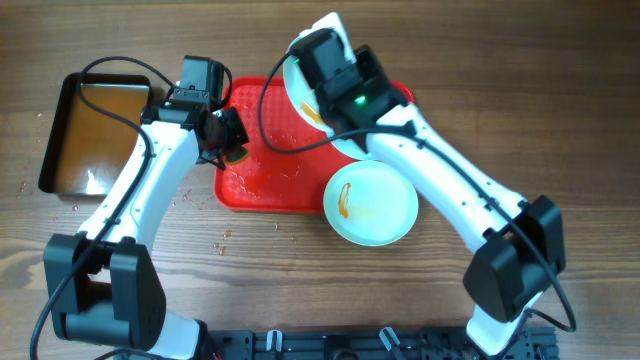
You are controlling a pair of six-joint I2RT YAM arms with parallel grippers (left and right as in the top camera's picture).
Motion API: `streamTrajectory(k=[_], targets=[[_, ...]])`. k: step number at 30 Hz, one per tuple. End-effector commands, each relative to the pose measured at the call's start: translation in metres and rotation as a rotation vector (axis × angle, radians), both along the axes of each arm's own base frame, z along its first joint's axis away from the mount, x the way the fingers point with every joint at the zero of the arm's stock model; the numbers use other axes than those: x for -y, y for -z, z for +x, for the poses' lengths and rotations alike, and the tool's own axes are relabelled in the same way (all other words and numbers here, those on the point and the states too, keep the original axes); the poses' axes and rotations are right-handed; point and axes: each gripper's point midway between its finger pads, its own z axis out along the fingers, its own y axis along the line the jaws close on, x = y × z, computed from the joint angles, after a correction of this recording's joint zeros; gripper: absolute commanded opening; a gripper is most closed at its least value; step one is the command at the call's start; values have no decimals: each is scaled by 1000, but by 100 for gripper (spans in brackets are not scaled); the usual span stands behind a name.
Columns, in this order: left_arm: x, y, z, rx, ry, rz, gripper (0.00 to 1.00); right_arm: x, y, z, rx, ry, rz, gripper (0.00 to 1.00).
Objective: Clean dirty plates on tray and stack at the side
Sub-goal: 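Lift the scrubbed plate with the right gripper and carry it rightward, then set the plate on the table right of the tray, release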
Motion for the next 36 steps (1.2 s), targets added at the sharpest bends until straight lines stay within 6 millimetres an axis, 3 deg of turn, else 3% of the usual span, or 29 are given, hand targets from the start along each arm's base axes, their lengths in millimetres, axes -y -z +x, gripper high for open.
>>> streamTrajectory(k=[1,6,9,12,14,15,16,17,19,22,24,25,29,32,36], targets=[[2,-1,0,4,-6,-15,4,-5,-50,-14,149,15,-197,4],[2,-1,0,4,-5,-15,4,-22,-76,-30,238,18,-327,5],[2,-1,-1,3,-5,-15,4,-23,-73,-31,243,34,-285,4],[2,-1,-1,0,-5,-15,4,-32,-29,-31,87,-30,-48,4],[2,0,-2,-3,-5,-14,4,-39,9,-37,-110,-31,233,4],[2,0,-2,-2,-5,-14,4,-51,31,-46,-303,-73,450,4],[2,-1,-1,1,-5,-15,4,-49,39,-45,-412,-61,605,4],[2,-1,-1,0,-5,-15,4,-38,40,-39,-448,-23,683,4],[1,0,-3,-7,-5,-13,4,18,45,-15,-447,138,759,4],[1,0,-3,-7,-5,-13,4,108,60,2,-433,357,786,4],[1,0,-3,-8,-5,-13,4,159,69,5,-420,474,801,4],[1,0,-4,-11,-5,-13,4,199,76,4,-408,566,837,4],[1,1,-5,-14,-5,-12,4,288,96,-8,-367,746,896,4],[1,1,-5,-15,-5,-12,4,335,122,-25,-326,872,854,4],[1,1,-5,-15,-5,-12,4,339,142,-31,-330,889,856,4]])
